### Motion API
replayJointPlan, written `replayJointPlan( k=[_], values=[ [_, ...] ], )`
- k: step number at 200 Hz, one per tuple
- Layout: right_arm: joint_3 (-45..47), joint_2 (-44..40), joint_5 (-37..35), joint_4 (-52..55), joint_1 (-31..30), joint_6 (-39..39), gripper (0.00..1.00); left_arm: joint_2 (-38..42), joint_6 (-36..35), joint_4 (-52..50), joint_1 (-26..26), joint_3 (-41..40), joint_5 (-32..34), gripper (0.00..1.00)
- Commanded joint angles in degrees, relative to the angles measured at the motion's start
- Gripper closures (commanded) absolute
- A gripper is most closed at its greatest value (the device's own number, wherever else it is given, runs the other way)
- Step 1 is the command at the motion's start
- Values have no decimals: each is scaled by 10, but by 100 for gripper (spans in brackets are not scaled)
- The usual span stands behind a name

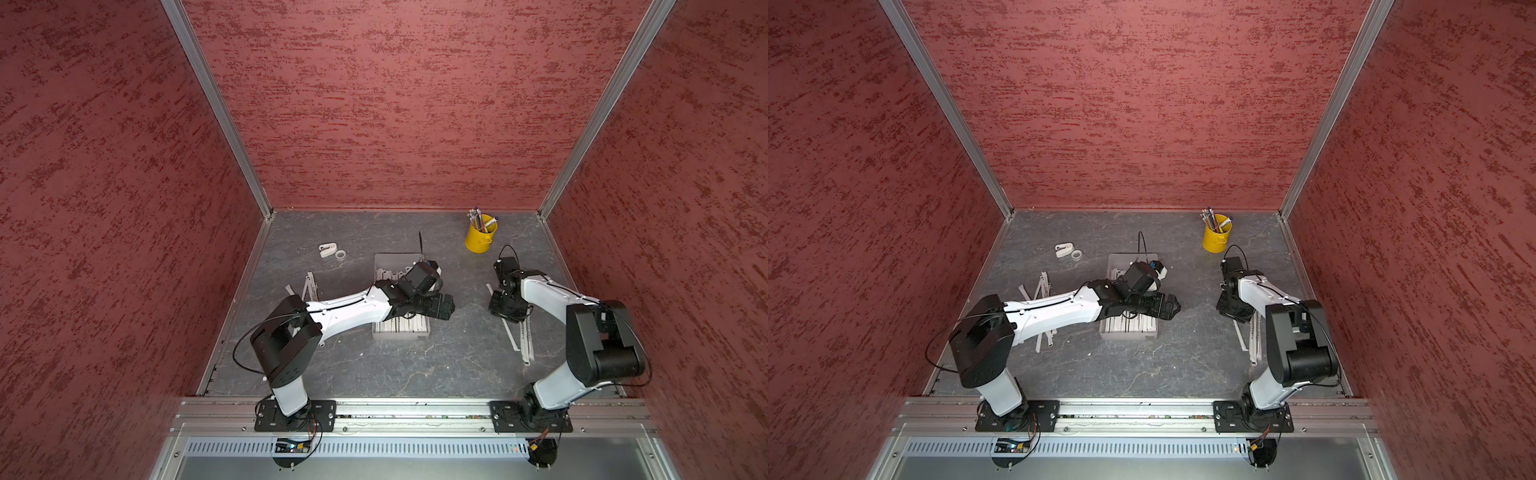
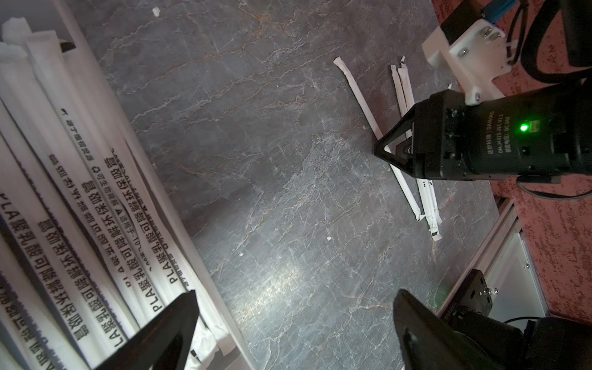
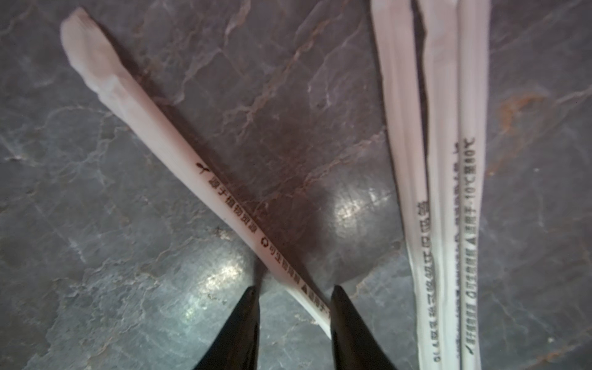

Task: Put the straws into the storage box
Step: Pick up the straw from the center of the board, then place the straw in the storage box.

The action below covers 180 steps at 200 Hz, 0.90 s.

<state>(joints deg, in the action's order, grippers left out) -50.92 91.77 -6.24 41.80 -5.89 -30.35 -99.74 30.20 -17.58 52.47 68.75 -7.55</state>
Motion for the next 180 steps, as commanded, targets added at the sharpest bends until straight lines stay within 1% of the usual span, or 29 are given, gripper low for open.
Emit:
replayJointPlan(
  k=[1, 18, 34, 62, 97, 116, 140, 160, 180],
  values=[
    [3, 2, 10, -25, 4, 7, 69, -8, 1, -19, 1, 16, 6, 3],
    [11, 1, 22, -34, 2, 9, 78, -7, -2, -25, 0, 15, 13, 3],
    [15, -2, 32, -39, -10, 13, 84, 0, -4, -27, -5, 11, 17, 3],
    [1, -10, 39, -38, -72, 8, 91, 27, -4, -37, -25, -9, 30, 3],
    [-47, -4, 37, -28, -148, -20, 95, 96, -2, -58, -78, -68, 54, 3],
    [-94, -9, 37, -10, -192, -39, 95, 143, -3, -81, -114, -102, 73, 3],
    [-174, -5, 48, 1, -275, -80, 96, 204, -9, -106, -161, -141, 91, 2],
    [-255, 30, 48, -1, -337, -111, 96, 244, -13, -118, -198, -167, 97, 2],
    [-325, 82, 35, -16, -381, -137, 97, 271, -15, -123, -227, -185, 92, 2]
  ],
)
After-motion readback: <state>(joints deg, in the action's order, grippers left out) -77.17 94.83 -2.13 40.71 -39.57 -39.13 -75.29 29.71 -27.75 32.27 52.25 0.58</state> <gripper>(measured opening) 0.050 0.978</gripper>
